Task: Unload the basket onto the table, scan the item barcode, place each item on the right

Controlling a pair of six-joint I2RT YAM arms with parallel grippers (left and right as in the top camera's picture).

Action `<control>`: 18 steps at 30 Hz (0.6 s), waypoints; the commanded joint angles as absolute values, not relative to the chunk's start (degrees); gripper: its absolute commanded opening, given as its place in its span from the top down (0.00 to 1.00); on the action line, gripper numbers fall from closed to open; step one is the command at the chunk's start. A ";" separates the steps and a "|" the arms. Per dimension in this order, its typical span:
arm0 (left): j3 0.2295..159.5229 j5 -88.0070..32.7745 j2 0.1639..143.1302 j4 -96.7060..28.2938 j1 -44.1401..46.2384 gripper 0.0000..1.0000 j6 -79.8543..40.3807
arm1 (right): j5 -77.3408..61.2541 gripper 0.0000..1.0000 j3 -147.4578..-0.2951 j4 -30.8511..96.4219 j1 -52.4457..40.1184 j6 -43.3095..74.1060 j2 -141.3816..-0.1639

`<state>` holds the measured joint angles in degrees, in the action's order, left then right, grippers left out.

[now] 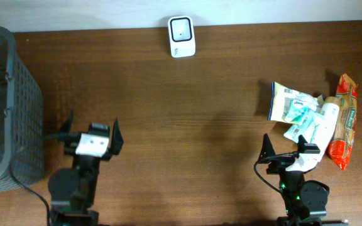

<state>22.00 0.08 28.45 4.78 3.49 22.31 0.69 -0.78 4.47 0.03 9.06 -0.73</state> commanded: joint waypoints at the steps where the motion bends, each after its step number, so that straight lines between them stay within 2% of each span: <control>1: 11.27 0.25 16.01 5.78 2.70 0.01 22.87 | 0.69 0.01 -0.32 4.67 0.38 9.26 -0.32; 5: 1.65 -0.08 4.34 5.26 1.65 0.01 22.85 | 0.69 0.01 -0.32 4.67 0.38 9.26 -0.32; 7: 0.47 -0.62 1.02 -0.75 1.67 0.01 22.85 | 0.69 0.01 -0.32 4.67 0.38 9.26 -0.32; 9: 0.47 -0.43 0.30 -4.84 1.74 0.01 22.09 | 0.69 0.01 -0.32 4.67 0.38 9.28 -0.32; 18: 0.47 -0.40 0.30 -4.80 1.85 0.01 21.74 | 0.69 0.01 -0.32 4.67 0.38 9.26 -0.32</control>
